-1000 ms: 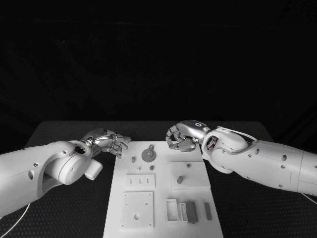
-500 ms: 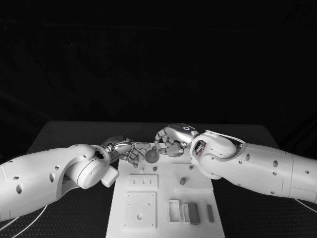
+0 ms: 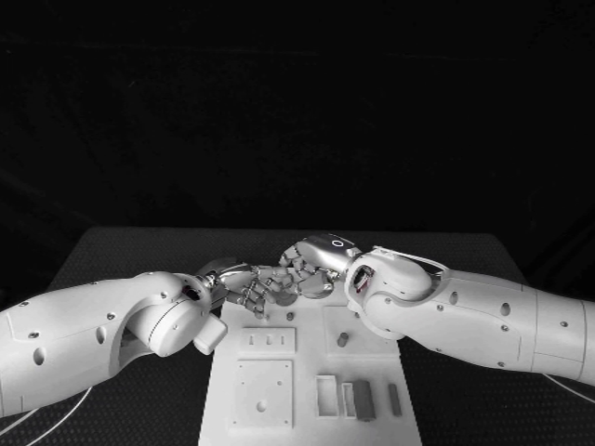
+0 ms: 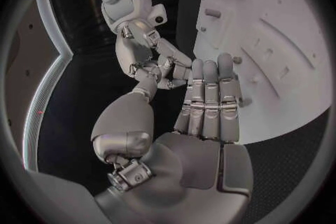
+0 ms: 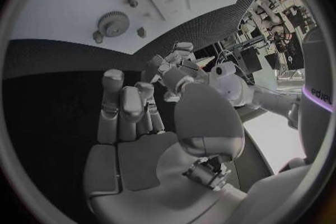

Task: Assemble the parts on the task board

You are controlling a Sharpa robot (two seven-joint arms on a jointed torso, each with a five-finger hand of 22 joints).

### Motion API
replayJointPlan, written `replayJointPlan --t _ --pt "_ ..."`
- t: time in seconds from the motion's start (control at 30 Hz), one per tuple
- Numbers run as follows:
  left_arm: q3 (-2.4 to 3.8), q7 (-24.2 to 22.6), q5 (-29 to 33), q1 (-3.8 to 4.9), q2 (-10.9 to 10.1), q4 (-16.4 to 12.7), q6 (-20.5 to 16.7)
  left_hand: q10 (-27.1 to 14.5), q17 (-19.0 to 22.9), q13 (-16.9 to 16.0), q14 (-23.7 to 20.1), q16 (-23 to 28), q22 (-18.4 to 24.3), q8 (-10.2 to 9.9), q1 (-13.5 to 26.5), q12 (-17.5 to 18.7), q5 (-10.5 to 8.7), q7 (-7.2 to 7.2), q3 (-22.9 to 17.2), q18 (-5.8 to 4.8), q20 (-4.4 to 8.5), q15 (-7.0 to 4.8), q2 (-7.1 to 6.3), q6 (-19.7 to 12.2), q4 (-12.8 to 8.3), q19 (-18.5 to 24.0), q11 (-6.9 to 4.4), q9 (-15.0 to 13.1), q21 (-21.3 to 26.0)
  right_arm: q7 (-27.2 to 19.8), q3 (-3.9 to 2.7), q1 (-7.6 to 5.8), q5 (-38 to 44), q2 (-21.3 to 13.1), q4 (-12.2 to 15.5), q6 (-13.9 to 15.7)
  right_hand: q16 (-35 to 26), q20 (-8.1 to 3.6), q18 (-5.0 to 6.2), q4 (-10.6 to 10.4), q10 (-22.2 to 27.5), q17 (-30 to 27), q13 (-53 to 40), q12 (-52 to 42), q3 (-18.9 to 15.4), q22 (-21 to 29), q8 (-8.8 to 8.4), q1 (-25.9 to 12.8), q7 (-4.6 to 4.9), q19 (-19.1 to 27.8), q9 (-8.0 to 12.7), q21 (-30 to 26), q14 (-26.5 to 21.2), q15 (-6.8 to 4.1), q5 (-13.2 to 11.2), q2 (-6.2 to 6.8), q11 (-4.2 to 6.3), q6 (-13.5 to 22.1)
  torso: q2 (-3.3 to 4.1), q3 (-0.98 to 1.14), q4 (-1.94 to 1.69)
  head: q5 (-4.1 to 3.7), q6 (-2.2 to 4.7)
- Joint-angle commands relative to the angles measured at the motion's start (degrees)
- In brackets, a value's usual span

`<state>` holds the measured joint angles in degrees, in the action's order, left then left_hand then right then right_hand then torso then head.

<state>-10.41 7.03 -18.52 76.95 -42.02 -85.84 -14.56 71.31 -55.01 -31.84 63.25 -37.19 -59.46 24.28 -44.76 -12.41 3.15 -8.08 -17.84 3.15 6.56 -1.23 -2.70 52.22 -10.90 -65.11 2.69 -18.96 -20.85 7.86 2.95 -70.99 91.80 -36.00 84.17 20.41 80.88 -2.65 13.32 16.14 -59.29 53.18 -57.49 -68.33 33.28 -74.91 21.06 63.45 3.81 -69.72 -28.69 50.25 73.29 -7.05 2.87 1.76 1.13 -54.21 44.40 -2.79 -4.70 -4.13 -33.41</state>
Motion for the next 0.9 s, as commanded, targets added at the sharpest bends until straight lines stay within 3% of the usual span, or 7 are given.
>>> replayJointPlan --t 0.03,0.8,0.9 --pt "0.03 -0.3 0.0 0.03 0.1 -0.4 0.1 0.7 -0.1 -0.9 0.5 -0.8 -0.3 0.6 0.7 -0.5 -0.34 0.45 0.6 1.44 0.5 -0.46 0.27 1.2 -0.3 -0.6 -0.63 -0.5 0.0 0.3 -0.01 0.02 0.8 0.4 -0.2 -1.1 0.3 -0.4 1.68 0.3 -0.2 0.0 0.1 -0.2 0.0 -1.0 1.33 -0.1 1.23 -0.1 -3.0 0.2 0.3 -0.25 0.2 -0.64 0.13 -3.9 0.01 -0.03 -0.04 -0.07 -0.16" --pt "0.02 0.4 0.0 0.04 -0.1 -0.9 -0.3 0.6 0.3 -4.4 0.0 -2.6 -1.4 -0.1 -3.3 0.0 -0.29 0.45 -0.1 0.97 0.86 -0.71 2.75 1.3 -5.5 -1.0 -0.72 -1.5 0.2 0.1 0.0 0.11 0.7 1.0 0.4 -1.2 0.2 -0.45 1.68 0.3 -0.2 -0.1 0.1 -0.2 -0.1 -1.0 1.33 -0.1 1.22 -0.2 -3.1 0.2 0.3 -0.27 0.2 -0.59 0.14 -3.9 0.01 -0.01 -0.01 -0.31 -0.63" --pt "0.02 0.4 0.1 0.04 0.0 -0.9 -0.6 0.6 0.6 -4.9 0.0 -2.9 -1.6 -0.3 -4.9 0.3 -0.34 0.35 -1.9 0.82 0.8 -0.65 2.27 1.3 -5.1 -1.2 -0.64 -1.7 0.3 0.1 0.0 0.18 0.7 1.2 0.4 -1.2 0.2 -0.45 1.68 0.3 -0.2 -0.1 0.1 -0.2 -0.1 -1.0 1.34 -0.1 1.22 -0.2 -3.2 0.2 0.3 -0.27 0.2 -0.59 0.15 -3.9 -0.02 -0.01 -0.05 -0.36 -0.65"
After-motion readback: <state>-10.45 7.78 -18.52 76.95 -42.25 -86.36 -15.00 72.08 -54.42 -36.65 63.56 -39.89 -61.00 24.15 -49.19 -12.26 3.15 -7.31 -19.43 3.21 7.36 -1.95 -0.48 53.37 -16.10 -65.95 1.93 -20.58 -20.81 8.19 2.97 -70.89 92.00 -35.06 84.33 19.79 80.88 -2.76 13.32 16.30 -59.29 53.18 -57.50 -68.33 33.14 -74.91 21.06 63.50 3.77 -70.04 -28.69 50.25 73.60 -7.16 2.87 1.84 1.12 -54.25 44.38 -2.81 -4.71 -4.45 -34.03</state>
